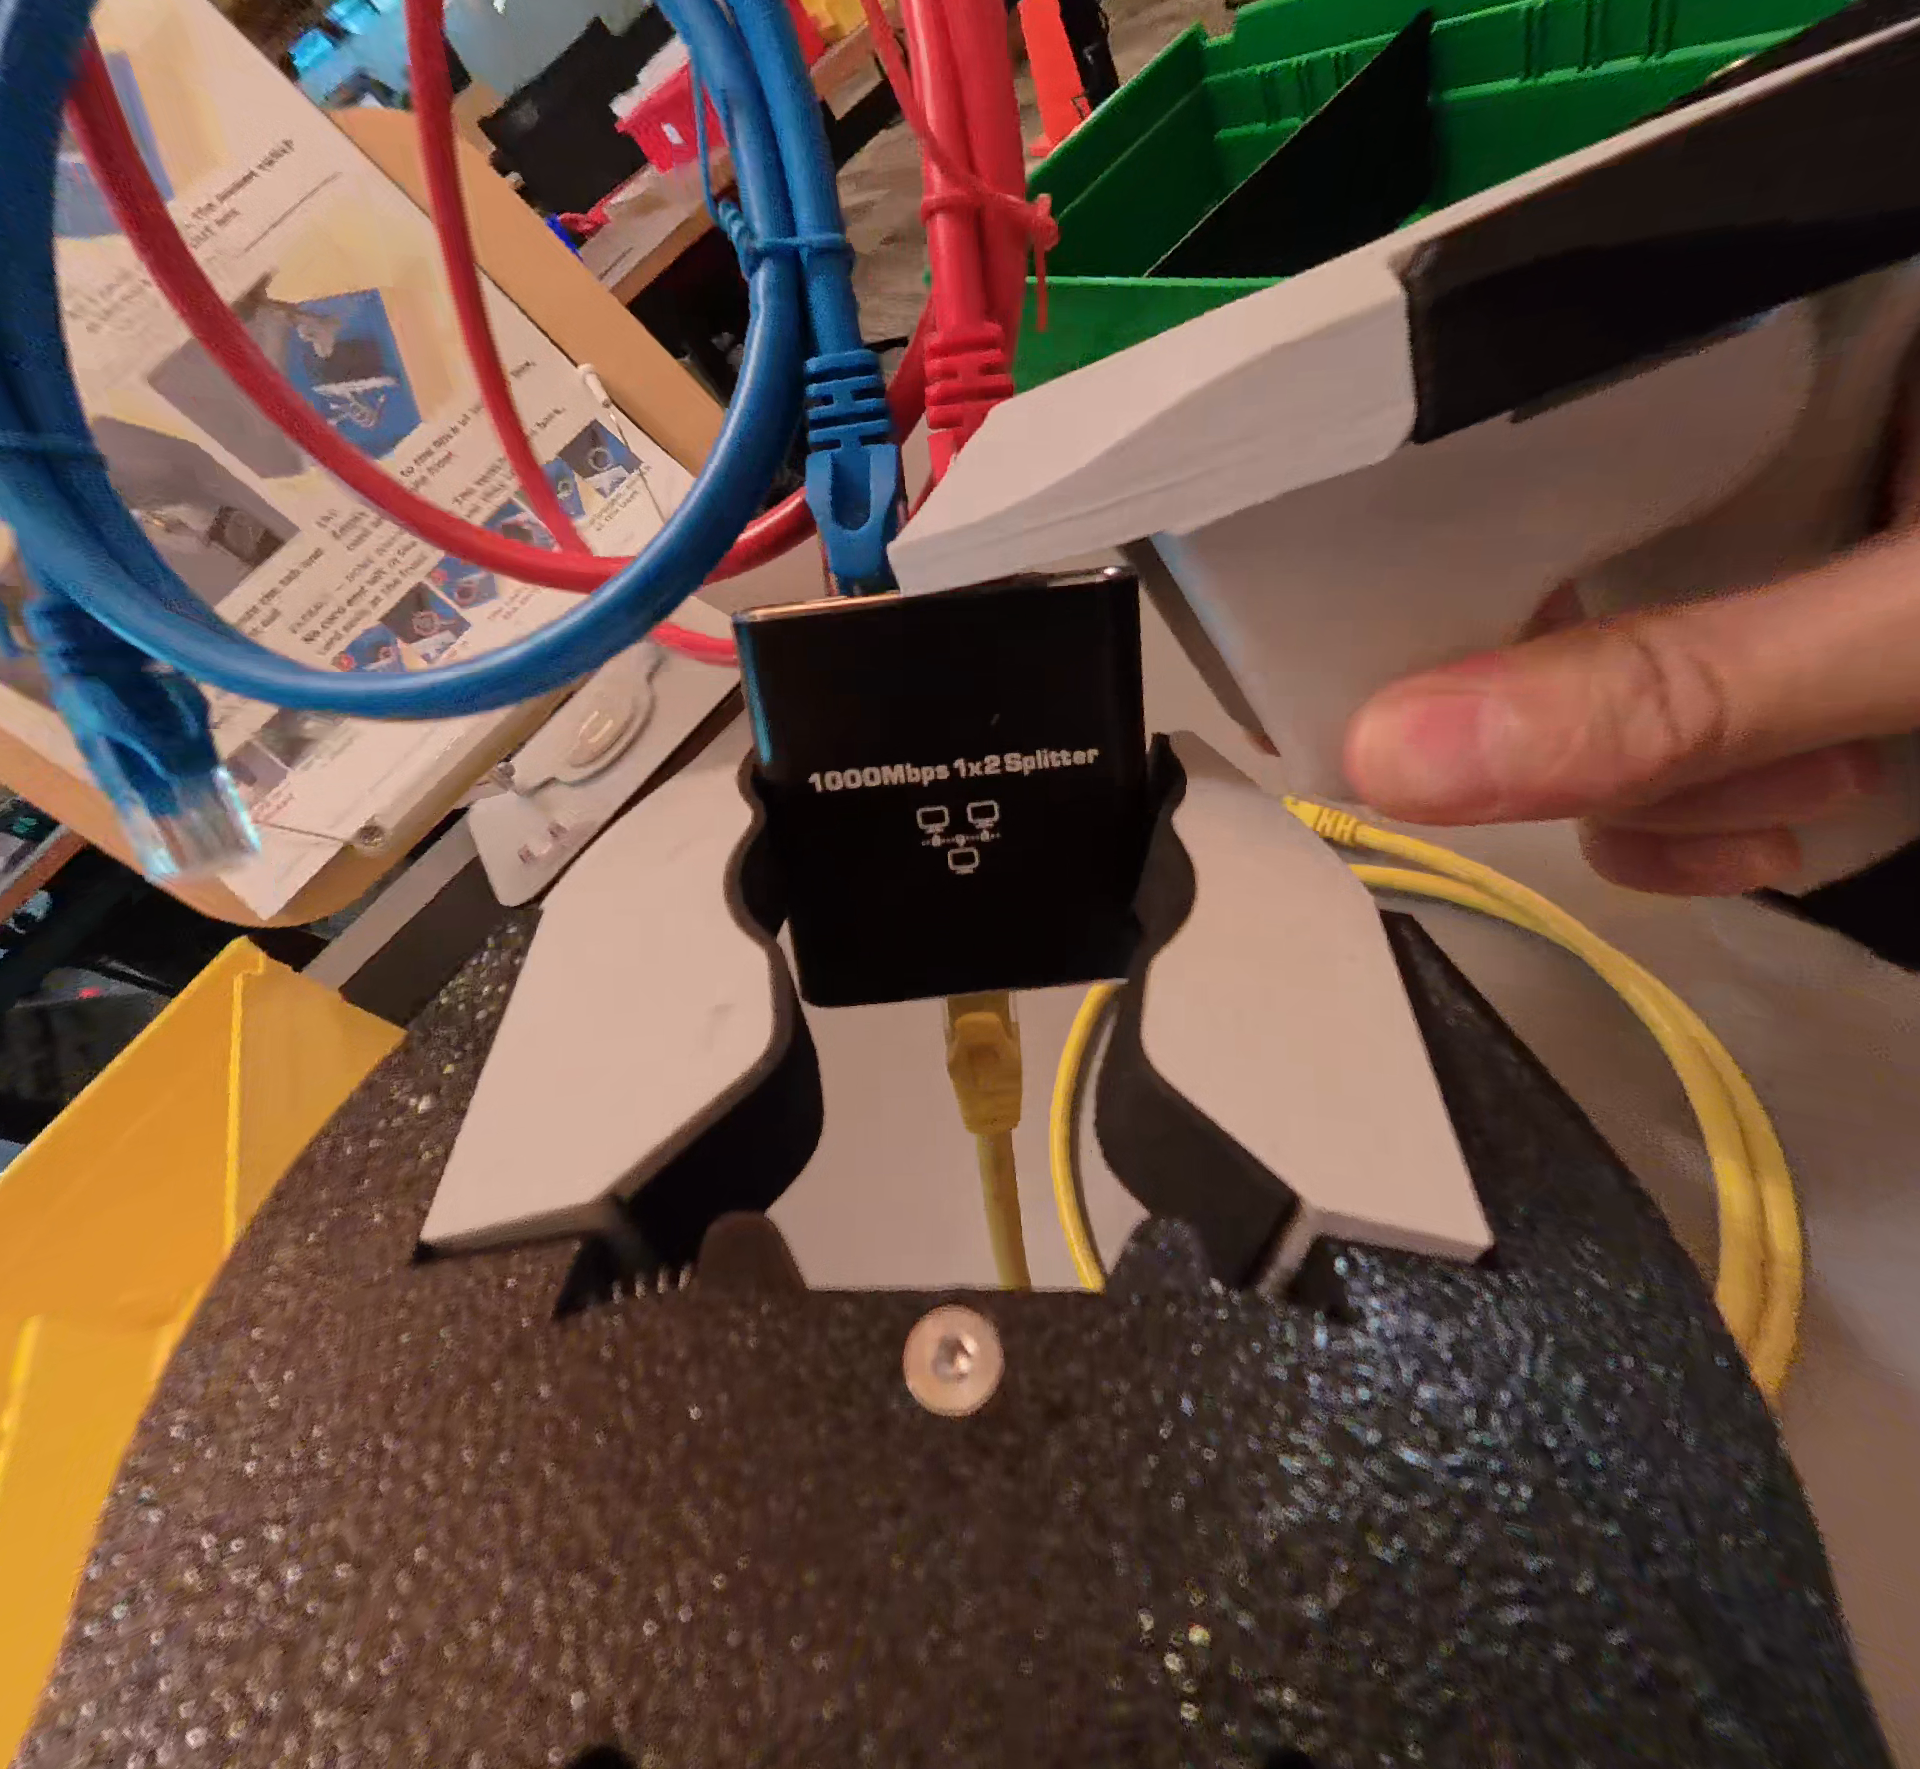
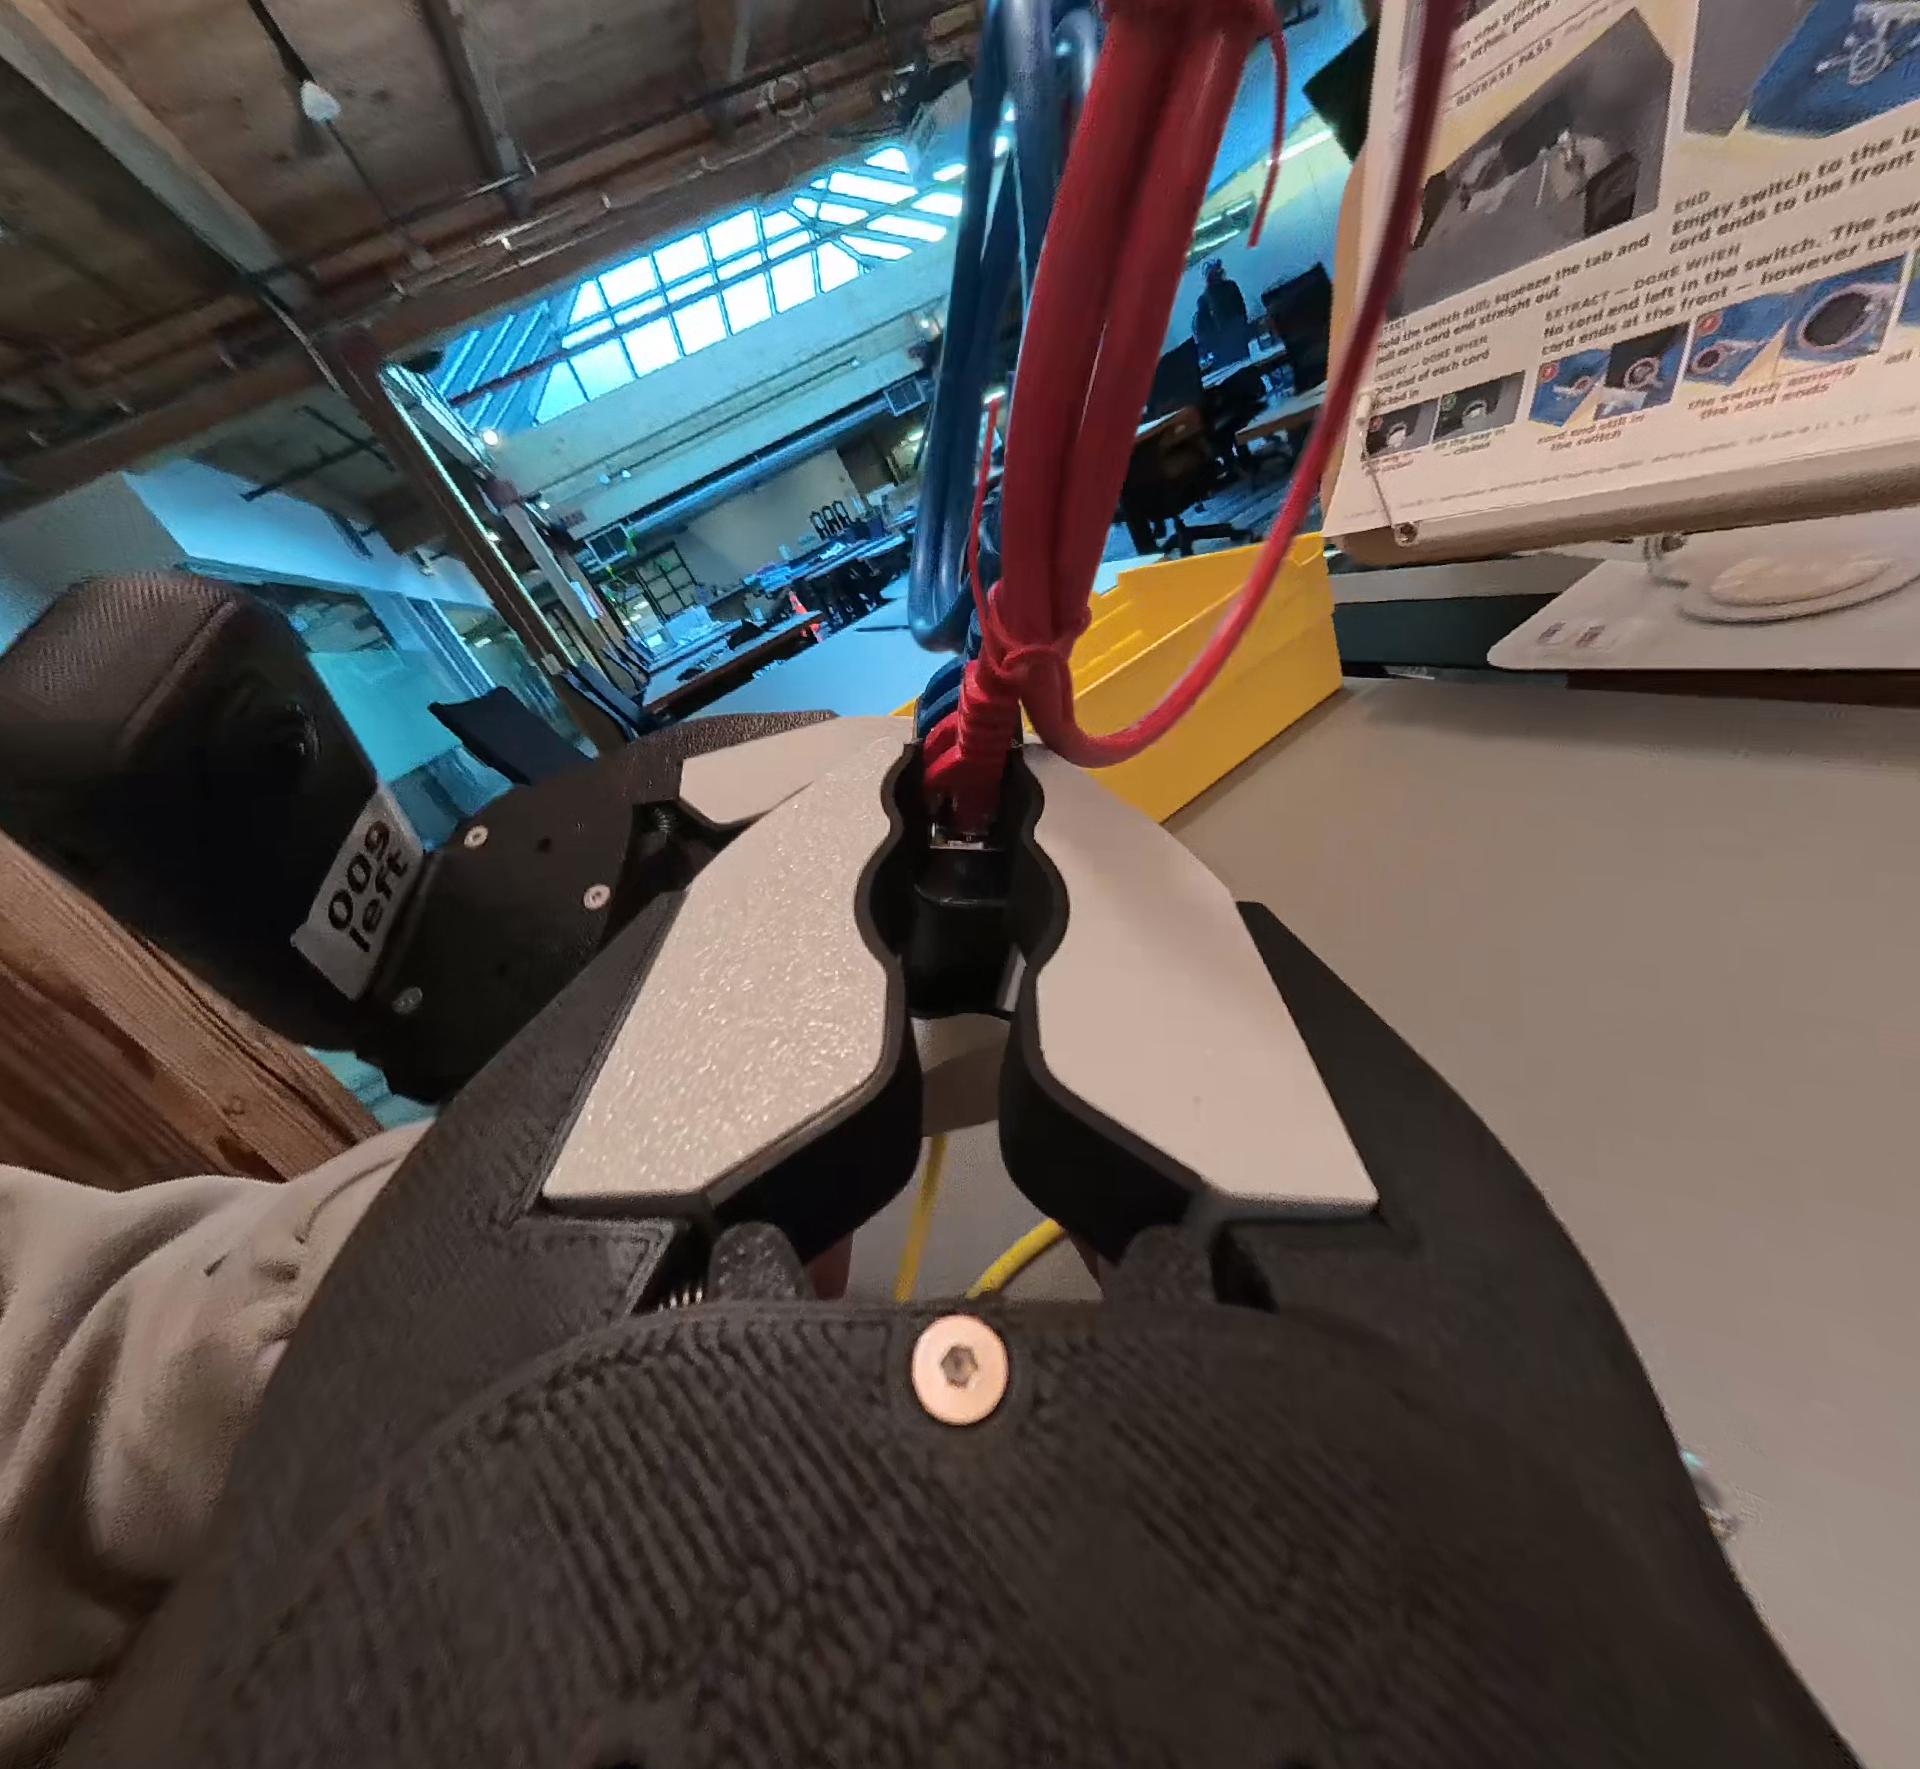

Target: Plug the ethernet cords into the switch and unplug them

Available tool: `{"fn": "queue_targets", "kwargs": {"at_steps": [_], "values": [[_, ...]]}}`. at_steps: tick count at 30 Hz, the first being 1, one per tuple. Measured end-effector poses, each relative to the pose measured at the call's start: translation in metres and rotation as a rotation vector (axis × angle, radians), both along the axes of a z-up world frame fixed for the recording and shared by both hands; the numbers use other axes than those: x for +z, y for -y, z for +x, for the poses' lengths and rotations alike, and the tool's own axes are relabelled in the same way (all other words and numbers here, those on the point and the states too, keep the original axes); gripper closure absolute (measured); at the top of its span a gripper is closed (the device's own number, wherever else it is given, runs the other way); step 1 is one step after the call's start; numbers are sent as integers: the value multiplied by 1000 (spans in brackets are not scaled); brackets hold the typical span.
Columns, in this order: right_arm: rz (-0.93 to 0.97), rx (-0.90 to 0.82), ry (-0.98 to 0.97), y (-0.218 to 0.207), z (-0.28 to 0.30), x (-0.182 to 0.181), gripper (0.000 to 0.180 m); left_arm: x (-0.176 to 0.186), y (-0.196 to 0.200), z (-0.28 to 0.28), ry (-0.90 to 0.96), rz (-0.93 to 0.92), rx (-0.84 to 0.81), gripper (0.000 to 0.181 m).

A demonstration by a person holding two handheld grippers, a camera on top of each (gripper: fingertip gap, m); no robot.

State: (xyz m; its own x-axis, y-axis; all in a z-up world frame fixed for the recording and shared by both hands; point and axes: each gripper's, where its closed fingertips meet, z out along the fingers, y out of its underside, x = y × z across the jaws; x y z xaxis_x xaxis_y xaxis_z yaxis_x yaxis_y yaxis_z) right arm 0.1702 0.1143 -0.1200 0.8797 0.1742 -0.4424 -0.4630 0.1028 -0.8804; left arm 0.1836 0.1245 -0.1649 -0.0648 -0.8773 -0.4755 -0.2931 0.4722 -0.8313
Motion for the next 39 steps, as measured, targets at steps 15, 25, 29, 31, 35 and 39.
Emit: {"fn": "queue_targets", "kwargs": {"at_steps": [15,25,29,31,35,39], "values": [[-57,-38,208,12,-4,18,164,20,13,1,101,-60,-46,116],[-67,-52,293,15,-14,28,164,30,16,-5,145,-66,-59,116],[-38,-78,343,12,-24,35,165,37,12,-9,183,-22,-43,116],[-25,-47,338,10,-31,38,165,40,11,-13,220,-27,-37,114],[12,-7,282,6,-40,41,164,44,4,-15,246,-17,41,107],[14,-17,245,6,-37,41,165,43,3,-12,214,11,59,106]]}}
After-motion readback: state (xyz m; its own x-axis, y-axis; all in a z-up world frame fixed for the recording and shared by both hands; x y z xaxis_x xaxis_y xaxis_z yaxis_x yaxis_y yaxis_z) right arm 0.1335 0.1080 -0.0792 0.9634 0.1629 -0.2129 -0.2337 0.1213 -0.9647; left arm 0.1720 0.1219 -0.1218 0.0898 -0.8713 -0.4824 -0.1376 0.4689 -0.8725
